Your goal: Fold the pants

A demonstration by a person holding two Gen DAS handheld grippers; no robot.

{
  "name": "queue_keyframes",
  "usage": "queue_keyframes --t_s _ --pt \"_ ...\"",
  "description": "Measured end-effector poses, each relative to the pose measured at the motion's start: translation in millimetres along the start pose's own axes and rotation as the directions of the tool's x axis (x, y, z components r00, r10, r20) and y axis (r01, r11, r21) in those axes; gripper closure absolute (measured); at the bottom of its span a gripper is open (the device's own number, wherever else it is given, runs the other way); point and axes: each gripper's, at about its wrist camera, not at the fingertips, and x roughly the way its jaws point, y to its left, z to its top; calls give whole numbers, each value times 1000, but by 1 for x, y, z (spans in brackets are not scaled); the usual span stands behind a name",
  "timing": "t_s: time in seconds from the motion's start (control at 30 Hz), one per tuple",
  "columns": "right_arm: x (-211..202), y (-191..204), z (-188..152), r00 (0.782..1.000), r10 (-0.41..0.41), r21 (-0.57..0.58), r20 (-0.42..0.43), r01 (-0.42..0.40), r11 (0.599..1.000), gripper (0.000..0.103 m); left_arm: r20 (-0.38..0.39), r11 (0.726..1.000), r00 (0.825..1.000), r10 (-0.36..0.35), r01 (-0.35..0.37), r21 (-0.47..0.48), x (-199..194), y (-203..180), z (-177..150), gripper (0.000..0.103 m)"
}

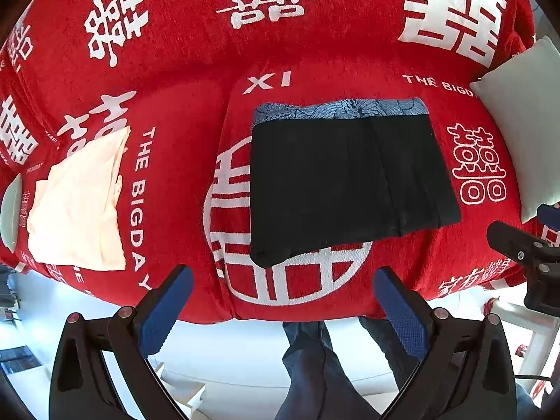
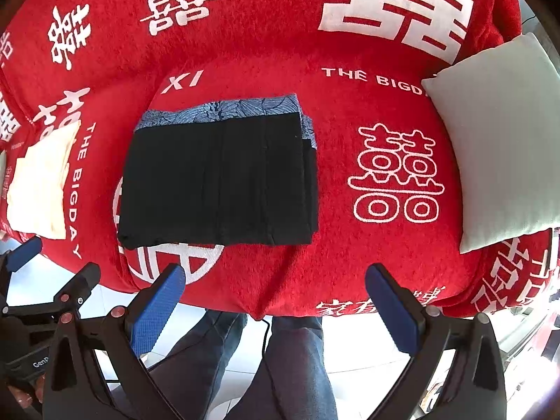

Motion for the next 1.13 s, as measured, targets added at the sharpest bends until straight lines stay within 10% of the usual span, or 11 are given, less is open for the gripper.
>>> queue_keyframes --t_s 1.13 --pt "7 2 9 1000 17 -2 -26 -17 1000 0 17 1000 1000 -24 24 -1 6 -6 9 0"
